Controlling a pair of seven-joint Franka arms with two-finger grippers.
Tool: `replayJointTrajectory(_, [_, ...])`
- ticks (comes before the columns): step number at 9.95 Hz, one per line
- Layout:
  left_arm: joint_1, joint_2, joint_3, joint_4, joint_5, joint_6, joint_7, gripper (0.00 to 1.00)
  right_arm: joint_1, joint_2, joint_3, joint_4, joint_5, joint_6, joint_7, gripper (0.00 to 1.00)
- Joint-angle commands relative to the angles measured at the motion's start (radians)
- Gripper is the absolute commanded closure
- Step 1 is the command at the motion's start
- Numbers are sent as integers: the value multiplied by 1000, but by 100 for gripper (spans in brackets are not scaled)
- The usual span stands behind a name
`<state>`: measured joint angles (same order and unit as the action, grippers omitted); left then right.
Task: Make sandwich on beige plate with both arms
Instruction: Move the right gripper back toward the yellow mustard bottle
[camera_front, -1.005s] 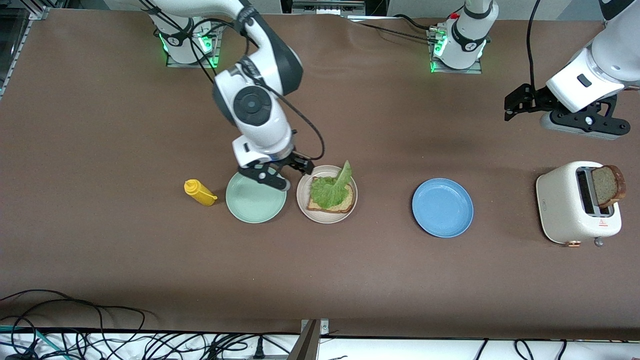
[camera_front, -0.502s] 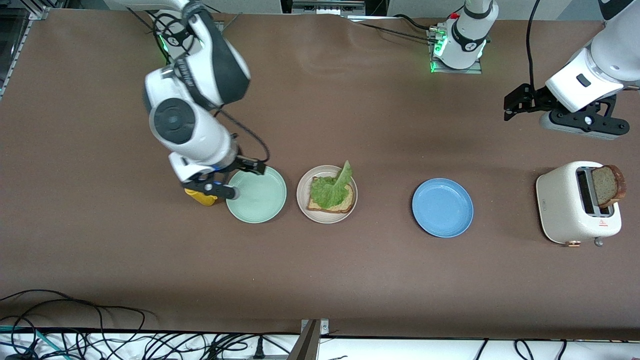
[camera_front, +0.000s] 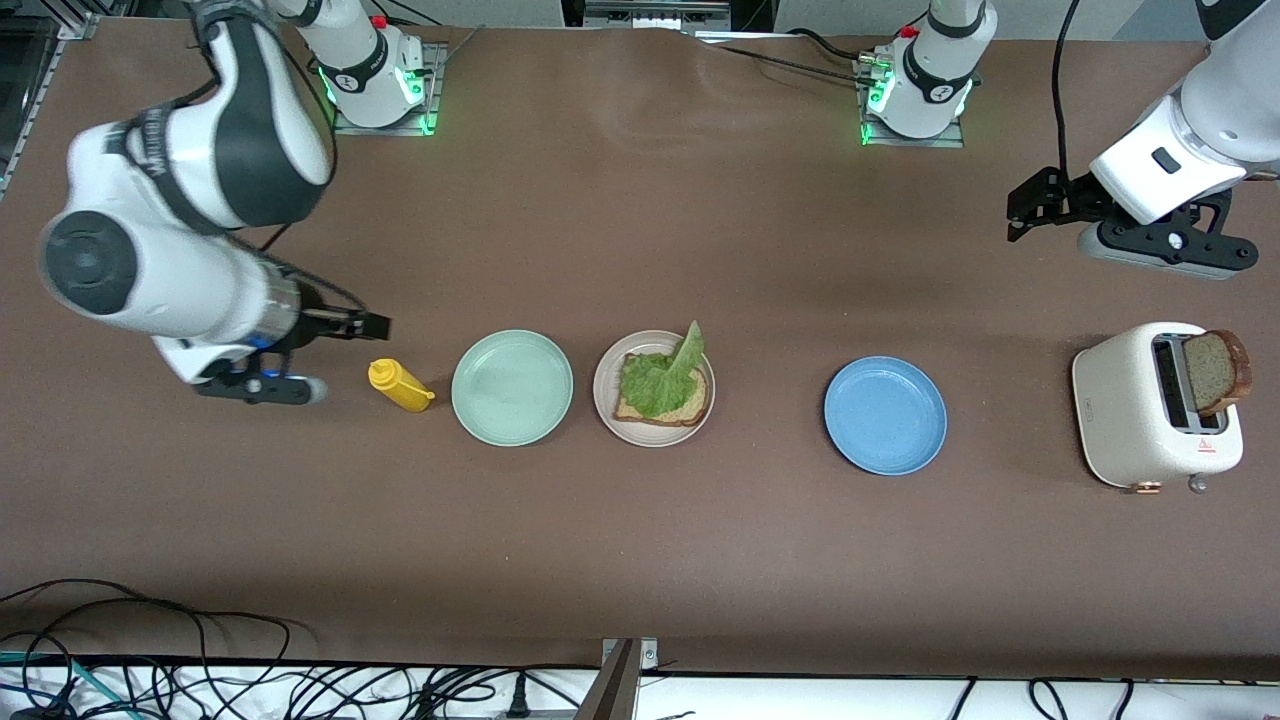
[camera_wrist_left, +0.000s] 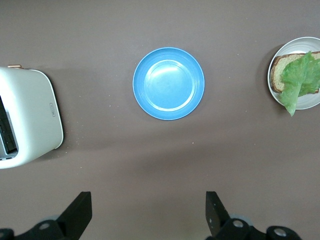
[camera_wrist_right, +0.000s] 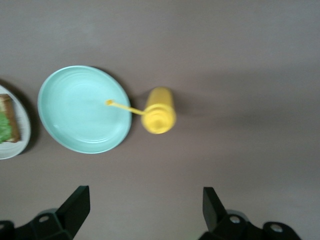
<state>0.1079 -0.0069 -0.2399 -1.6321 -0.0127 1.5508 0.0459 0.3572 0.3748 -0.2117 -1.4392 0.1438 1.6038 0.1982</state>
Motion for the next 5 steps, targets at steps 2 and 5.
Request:
replayJointTrajectory(2, [-1,-19,1,-17,-16,11,-4,0,6,-74,-41,-125,5,68,-108,0])
replayJointTrajectory(5, [-2,-19,1,-17,-16,11,-4,0,-42,-108,-32,-248,3,207,-328,0])
